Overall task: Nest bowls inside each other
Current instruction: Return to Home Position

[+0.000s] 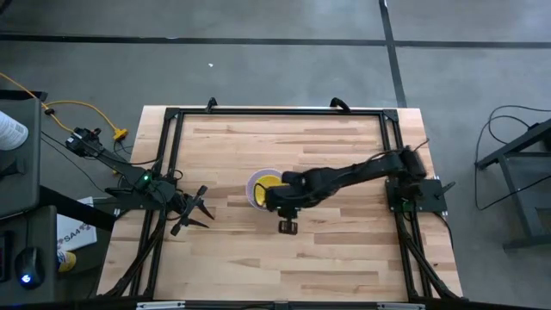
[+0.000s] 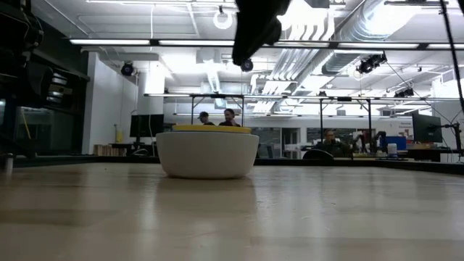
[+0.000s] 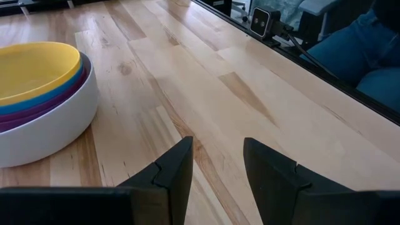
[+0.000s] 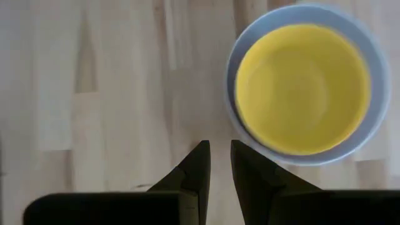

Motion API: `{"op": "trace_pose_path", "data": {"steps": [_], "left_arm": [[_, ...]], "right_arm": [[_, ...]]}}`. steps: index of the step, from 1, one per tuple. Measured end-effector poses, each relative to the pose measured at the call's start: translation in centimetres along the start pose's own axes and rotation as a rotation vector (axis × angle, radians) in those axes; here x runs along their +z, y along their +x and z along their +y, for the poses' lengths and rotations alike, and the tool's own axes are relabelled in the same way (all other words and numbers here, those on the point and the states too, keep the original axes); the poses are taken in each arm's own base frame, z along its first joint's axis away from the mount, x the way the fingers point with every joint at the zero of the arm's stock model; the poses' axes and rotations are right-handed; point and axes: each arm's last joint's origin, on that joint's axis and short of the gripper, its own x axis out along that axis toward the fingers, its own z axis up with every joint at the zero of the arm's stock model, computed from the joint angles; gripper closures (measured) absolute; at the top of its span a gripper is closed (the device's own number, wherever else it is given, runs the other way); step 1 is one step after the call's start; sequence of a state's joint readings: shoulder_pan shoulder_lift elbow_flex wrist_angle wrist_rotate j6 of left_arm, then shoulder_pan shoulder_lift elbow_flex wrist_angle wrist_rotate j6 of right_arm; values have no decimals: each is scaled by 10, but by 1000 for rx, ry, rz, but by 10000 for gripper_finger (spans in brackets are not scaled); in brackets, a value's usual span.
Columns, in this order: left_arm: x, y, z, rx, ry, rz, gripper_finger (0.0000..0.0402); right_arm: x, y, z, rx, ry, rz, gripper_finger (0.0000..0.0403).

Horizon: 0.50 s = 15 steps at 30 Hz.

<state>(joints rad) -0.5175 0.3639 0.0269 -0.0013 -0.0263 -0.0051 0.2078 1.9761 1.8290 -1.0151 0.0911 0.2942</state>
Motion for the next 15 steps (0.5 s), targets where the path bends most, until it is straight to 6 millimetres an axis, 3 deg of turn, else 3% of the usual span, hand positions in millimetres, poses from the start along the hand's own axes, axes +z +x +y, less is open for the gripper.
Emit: {"op": "trace_pose_path", "data": {"steps": [6, 15], "left_arm": [[0, 0, 0, 0, 0, 0, 261], [0, 0, 0, 0, 0, 1, 261]], "right_arm": [[-46, 4, -4, 72, 48, -146, 346], [-113, 6, -29, 153, 100, -371, 346]]}}
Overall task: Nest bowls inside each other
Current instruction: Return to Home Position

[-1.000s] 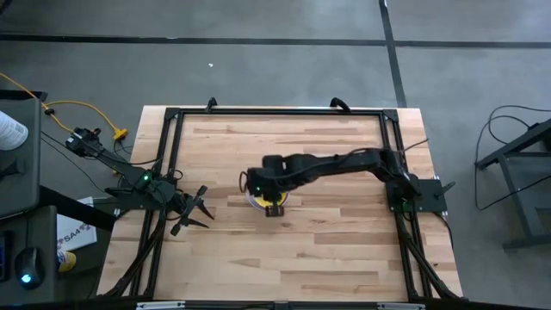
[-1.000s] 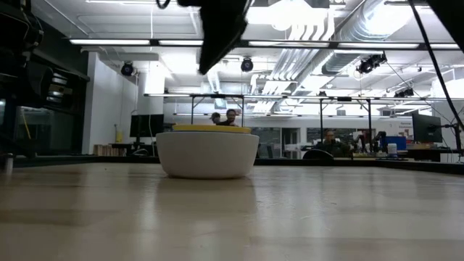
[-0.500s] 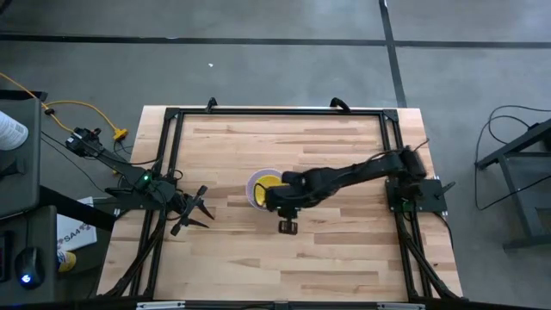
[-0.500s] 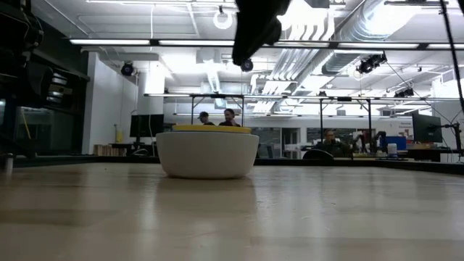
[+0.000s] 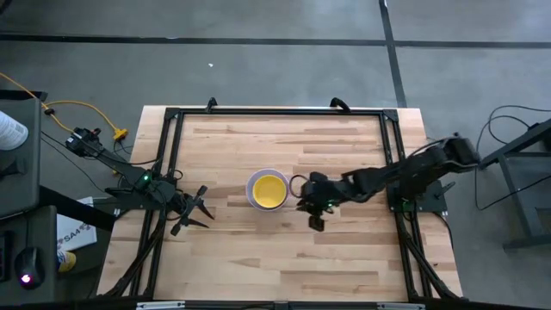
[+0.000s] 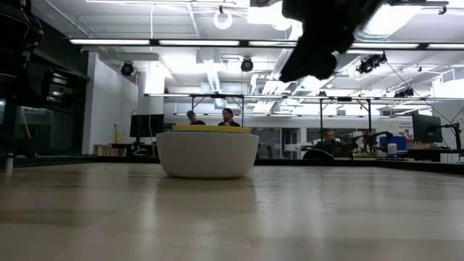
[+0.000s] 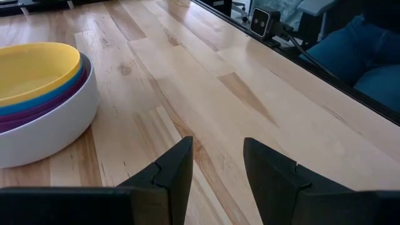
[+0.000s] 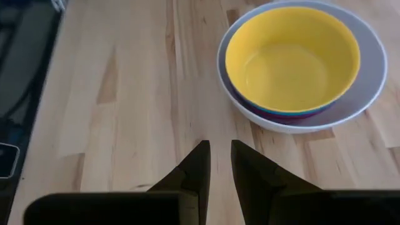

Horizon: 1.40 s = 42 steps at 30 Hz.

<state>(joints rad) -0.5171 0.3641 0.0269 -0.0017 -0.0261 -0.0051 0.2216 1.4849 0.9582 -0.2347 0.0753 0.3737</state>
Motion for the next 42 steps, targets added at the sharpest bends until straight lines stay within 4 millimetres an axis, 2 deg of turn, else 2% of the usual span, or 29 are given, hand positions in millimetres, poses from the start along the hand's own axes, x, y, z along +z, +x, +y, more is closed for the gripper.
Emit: {"op": "trace_pose_path", "data": {"steps": [6, 12, 23, 27, 42], "left_arm": [[0, 0, 0, 0, 0, 0, 261], [0, 0, 0, 0, 0, 0, 261], [0, 0, 0, 0, 0, 0, 261], [0, 0, 0, 0, 0, 0, 261], [0, 0, 0, 0, 0, 0, 261]], "right_arm": [[-42, -11, -18, 48, 29, -120, 346], [-82, -13, -33, 79, 41, -189, 346], [-135, -26, -55, 117, 37, -288, 346], [-148, -33, -61, 121, 41, -310, 346], [-162, -52, -72, 153, 15, -432, 346]]}}
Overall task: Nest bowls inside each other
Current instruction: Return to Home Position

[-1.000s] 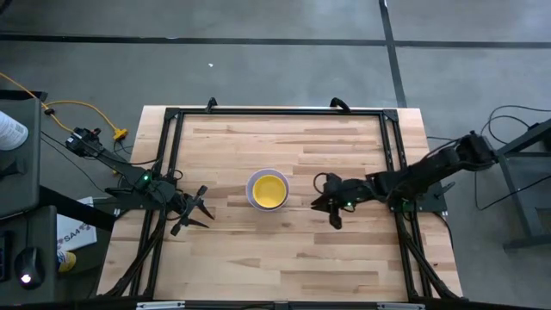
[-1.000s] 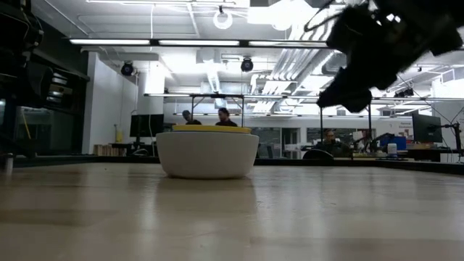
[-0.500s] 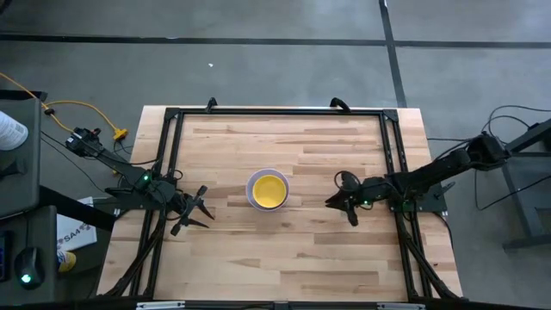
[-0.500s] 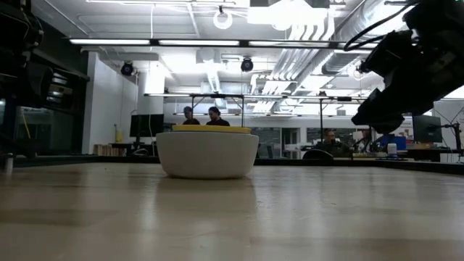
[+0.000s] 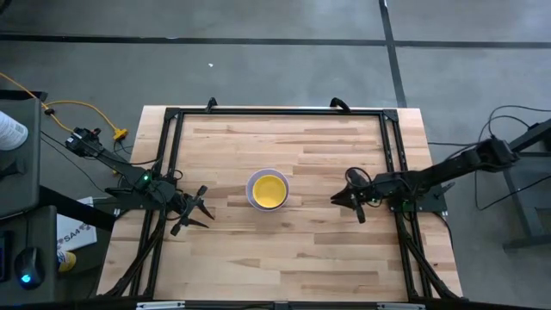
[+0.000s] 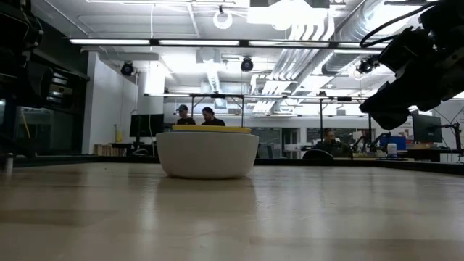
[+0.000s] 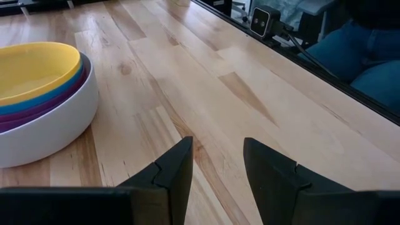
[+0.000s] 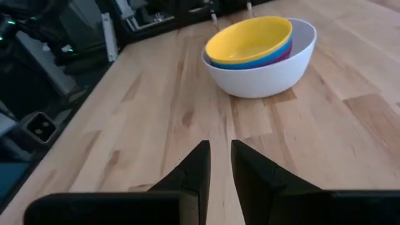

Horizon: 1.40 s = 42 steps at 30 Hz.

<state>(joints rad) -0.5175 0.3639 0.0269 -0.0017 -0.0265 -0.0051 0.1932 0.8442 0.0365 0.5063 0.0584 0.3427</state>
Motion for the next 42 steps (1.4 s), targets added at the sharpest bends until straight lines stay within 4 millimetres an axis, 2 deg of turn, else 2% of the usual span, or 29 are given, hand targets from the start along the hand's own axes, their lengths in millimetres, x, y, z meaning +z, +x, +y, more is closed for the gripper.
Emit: {"op": "trace_pose_path", "data": {"steps": [6, 17, 30, 42], "left_arm": [[0, 0, 0, 0, 0, 0, 261], [0, 0, 0, 0, 0, 0, 261], [0, 0, 0, 0, 0, 0, 261], [0, 0, 0, 0, 0, 0, 261]], "right_arm": [[-3, -7, -2, 39, 3, -13, 346], [-9, -12, 1, 192, -24, 93, 346], [-9, -24, -5, 91, -26, 85, 346], [-8, -31, -10, -30, -151, 36, 346]]}}
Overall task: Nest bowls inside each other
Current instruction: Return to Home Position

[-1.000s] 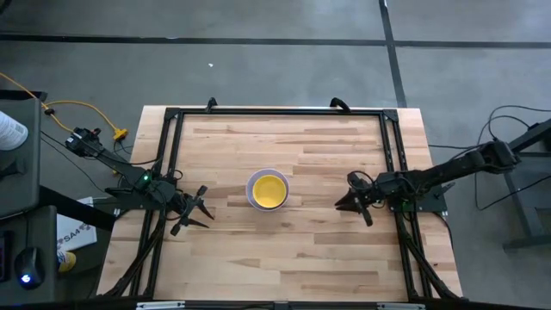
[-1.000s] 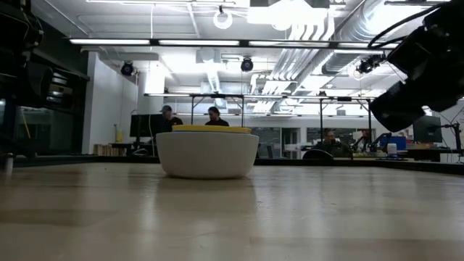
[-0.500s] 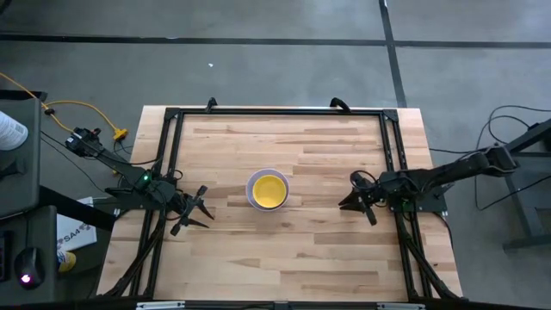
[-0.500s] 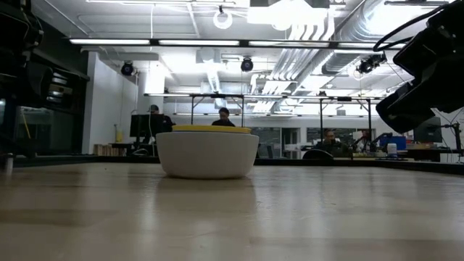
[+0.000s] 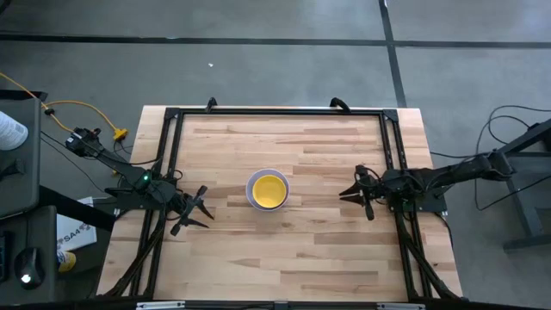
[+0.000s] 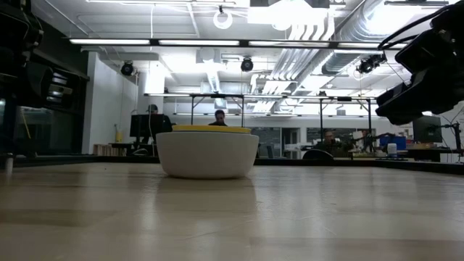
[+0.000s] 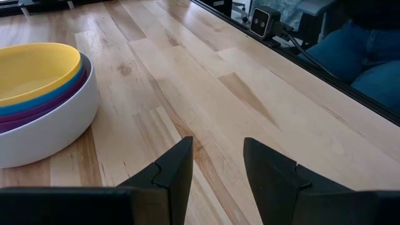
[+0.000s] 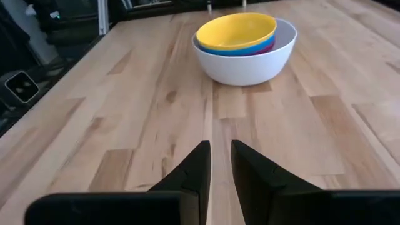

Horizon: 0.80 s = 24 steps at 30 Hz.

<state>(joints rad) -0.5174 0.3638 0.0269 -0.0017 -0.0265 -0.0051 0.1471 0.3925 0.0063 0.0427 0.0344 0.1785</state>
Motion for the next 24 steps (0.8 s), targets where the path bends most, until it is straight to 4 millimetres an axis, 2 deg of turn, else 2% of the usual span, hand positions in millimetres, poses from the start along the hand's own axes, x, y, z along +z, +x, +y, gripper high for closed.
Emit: {"op": "trace_pose_path", "data": {"steps": [24], "left_arm": [[0, 0, 0, 0, 0, 0, 261]], "right_arm": [[4, -5, 1, 24, -74, -53, 346]]}}
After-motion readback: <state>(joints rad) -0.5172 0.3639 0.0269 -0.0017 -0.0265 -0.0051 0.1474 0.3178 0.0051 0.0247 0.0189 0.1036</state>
